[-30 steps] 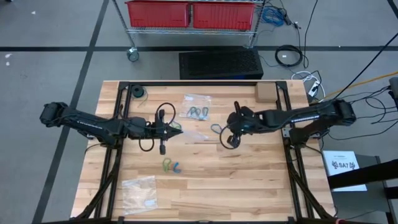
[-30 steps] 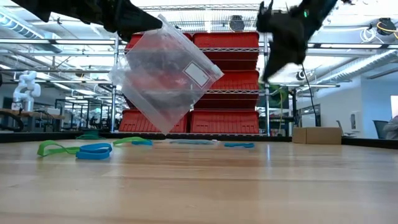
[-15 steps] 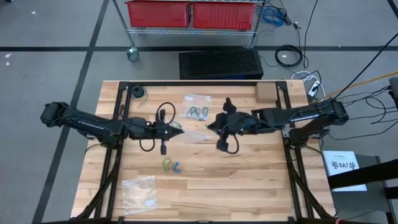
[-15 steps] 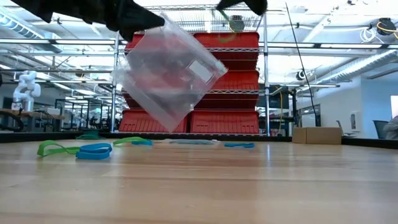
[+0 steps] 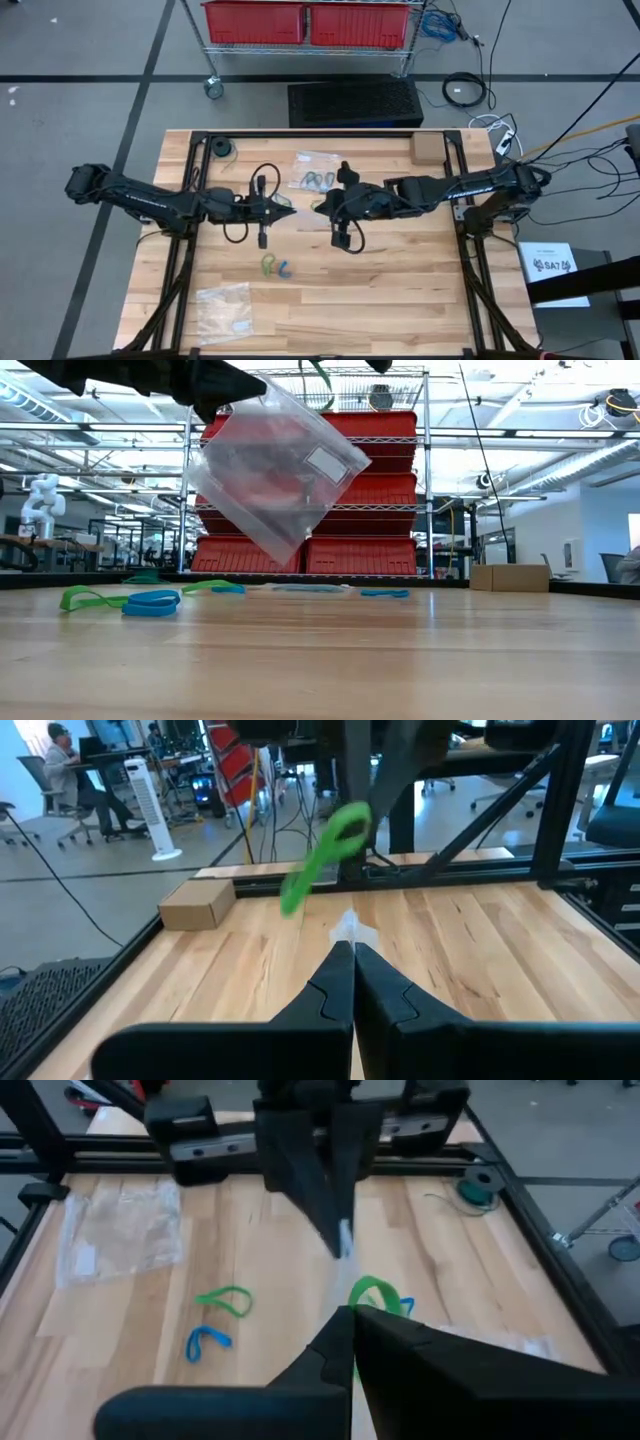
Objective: Sort rubber bands
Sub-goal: Put the right green rubber band into the bottom right zip bag
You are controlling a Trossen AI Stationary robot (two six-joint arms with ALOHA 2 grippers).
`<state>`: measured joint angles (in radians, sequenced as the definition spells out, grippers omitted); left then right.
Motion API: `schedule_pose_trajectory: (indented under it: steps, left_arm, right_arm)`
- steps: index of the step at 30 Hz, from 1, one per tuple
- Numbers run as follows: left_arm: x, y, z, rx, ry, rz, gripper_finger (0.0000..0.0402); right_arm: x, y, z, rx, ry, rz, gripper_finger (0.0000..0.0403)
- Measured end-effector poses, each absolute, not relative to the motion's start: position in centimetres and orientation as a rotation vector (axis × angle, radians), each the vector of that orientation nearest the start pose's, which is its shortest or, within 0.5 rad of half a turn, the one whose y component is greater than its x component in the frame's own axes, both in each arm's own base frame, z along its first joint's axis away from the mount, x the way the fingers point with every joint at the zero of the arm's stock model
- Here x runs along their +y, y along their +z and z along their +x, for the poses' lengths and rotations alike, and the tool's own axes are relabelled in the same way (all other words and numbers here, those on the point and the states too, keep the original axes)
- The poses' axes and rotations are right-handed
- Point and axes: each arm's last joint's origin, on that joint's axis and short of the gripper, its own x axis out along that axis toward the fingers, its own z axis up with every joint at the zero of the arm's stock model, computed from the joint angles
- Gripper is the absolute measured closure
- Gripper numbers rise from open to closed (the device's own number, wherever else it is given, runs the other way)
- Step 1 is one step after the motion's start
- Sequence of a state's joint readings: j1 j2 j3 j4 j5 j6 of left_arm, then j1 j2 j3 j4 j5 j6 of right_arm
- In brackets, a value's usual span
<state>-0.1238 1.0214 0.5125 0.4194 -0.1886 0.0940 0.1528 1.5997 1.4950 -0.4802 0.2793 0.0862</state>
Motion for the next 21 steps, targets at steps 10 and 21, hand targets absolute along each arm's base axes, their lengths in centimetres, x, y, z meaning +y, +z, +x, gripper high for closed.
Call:
schedule_pose_trajectory:
  steps: [10, 21]
  left_arm:
    - [-2.2, 25.5, 22.0, 0.075, 0.061, 0.123, 0.0402]
    - [-2.2, 25.4, 22.0, 0.086, 0.060, 0.125, 0.0402]
  right_arm:
    - [4.8, 34.4, 35.8, 0.571, -0.132, -0.007, 0.0403]
    - [5.6, 36.7, 35.5, 0.533, -0.112, 0.022, 0.0403]
